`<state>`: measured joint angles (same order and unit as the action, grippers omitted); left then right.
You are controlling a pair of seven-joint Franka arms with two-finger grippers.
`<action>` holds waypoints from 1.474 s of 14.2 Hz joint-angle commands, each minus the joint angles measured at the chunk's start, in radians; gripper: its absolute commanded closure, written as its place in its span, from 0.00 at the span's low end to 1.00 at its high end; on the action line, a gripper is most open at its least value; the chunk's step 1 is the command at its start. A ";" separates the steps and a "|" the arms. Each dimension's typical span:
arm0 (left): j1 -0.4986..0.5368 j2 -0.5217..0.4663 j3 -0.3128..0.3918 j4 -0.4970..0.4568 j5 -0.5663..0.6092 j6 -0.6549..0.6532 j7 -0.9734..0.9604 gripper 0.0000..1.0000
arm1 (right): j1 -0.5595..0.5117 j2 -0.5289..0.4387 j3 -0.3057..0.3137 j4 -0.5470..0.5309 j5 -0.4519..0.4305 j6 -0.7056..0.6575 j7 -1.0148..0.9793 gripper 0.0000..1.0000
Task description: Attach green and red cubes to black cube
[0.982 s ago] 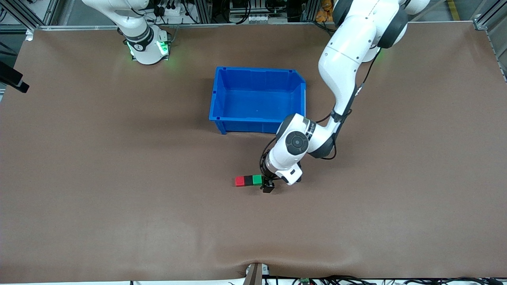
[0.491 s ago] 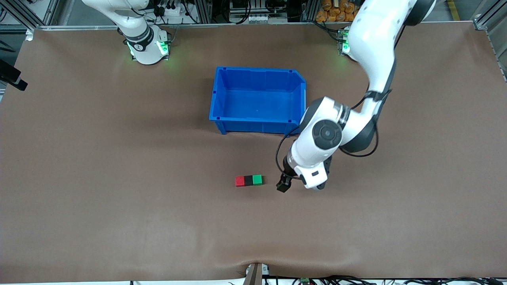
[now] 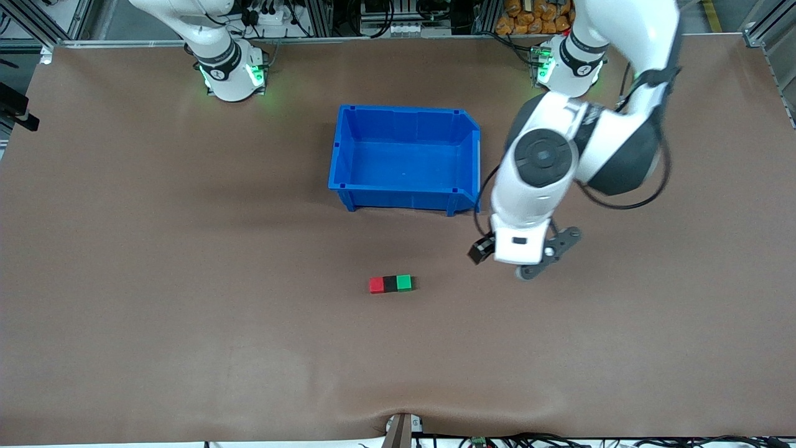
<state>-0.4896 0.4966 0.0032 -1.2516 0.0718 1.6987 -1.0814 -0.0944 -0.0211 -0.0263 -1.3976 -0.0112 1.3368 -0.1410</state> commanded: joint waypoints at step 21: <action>0.422 -0.538 -0.011 -0.416 -0.035 -0.116 0.850 0.00 | 0.005 0.010 0.009 0.008 0.027 -0.011 0.103 0.00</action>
<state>-0.0854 0.0781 0.0016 -1.5214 0.0503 1.5337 -0.2600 -0.0850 -0.0149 -0.0172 -1.3989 -0.0054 1.3346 -0.0510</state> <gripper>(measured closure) 0.000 0.000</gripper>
